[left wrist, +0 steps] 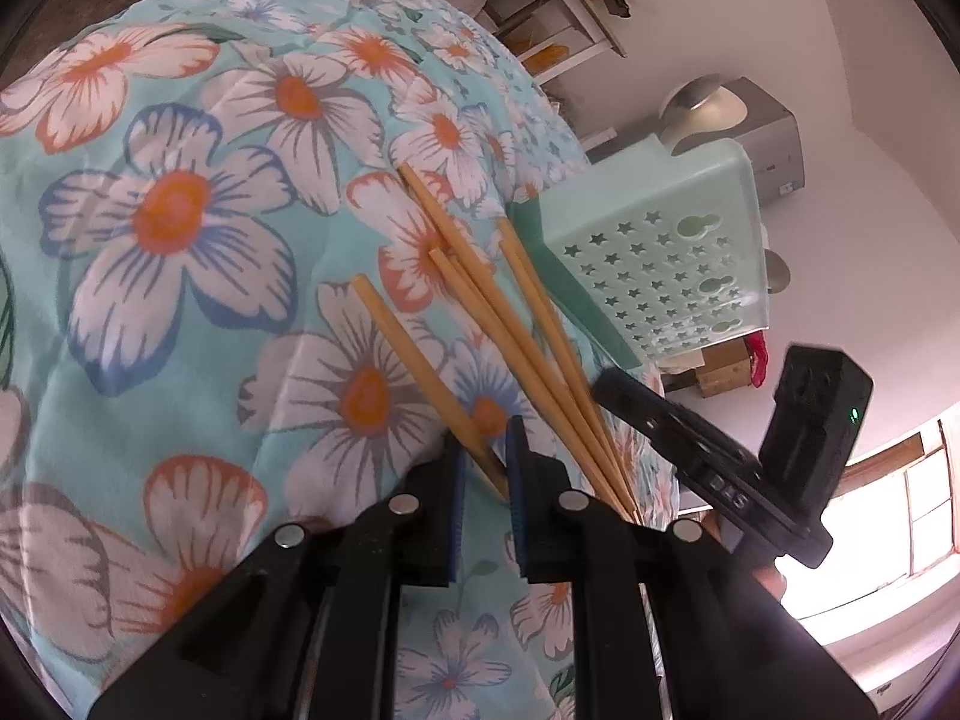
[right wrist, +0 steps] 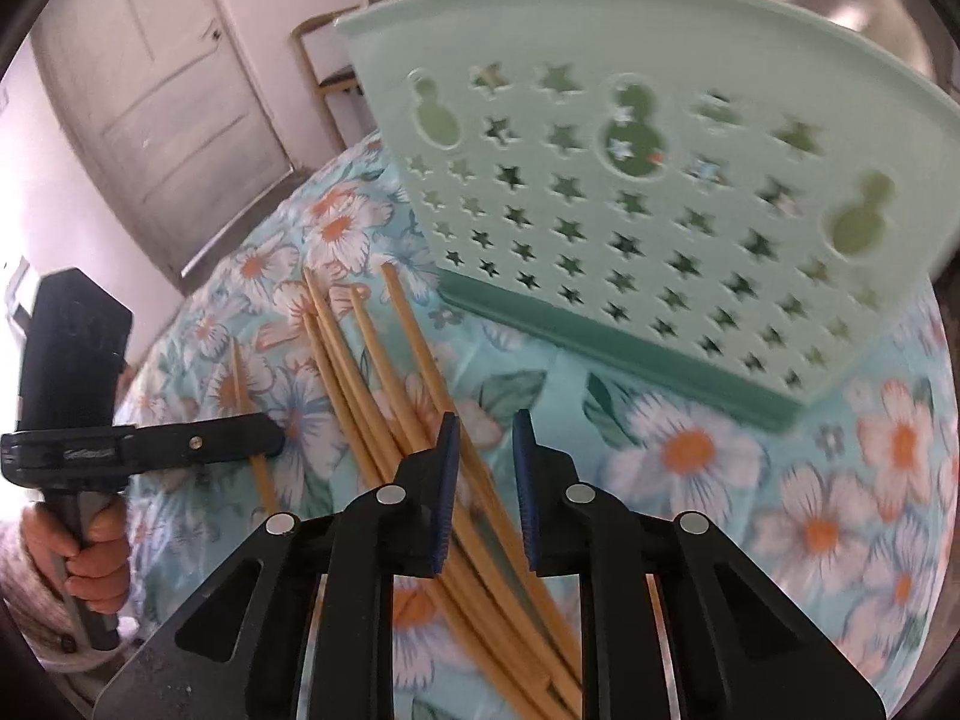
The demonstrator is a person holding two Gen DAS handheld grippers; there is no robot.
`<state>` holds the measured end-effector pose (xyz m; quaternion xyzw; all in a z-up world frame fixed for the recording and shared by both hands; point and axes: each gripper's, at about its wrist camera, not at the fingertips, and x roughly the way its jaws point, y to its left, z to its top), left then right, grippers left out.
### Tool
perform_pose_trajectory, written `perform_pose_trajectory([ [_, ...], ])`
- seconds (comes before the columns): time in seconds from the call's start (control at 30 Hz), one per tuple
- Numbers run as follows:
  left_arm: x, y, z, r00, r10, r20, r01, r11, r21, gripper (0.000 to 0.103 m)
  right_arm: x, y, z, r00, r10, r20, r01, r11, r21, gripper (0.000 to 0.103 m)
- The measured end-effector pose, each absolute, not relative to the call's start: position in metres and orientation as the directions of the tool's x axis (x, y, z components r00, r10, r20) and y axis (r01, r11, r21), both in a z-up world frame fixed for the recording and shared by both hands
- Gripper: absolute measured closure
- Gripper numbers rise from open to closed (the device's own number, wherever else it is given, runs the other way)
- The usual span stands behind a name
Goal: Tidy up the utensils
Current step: 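Grasp a chopstick with the right tool while the left tool holds its chopstick, then drop the left tool's chopstick into the basket while the right tool carries its chopstick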
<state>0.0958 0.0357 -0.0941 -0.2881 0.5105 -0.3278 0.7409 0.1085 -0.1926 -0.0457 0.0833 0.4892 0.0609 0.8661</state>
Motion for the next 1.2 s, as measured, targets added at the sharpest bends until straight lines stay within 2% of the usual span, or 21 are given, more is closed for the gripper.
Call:
perform_pose_trajectory([
  [0.3,0.095,0.039,-0.095,0.256,-0.793,-0.553,0.205,0.604,-0.771,0.091,0.126,-0.167,-0.051,0.461,0.155,-0.874,-0.138,0.985,0.102,0.09],
  [0.63,0.095,0.038,-0.095,0.255,-0.792,-0.555,0.204,0.605,-0.769,0.091,0.153,-0.153,-0.059,0.463,0.125,-0.877,-0.133,0.989,0.071,0.094],
  [0.93,0.093,0.036,-0.086,0.281,-0.776,-0.564,0.233,0.625,-0.745,0.091,0.125,-0.153,-0.019,0.573,0.1,-0.814,-0.13,0.991,0.031,0.098],
  [1.2,0.079,0.036,-0.033,0.423,-0.737,-0.528,0.384,0.673,-0.632,0.092,0.076,-0.174,0.034,0.708,0.124,-0.695,-0.062,0.992,0.114,0.099],
])
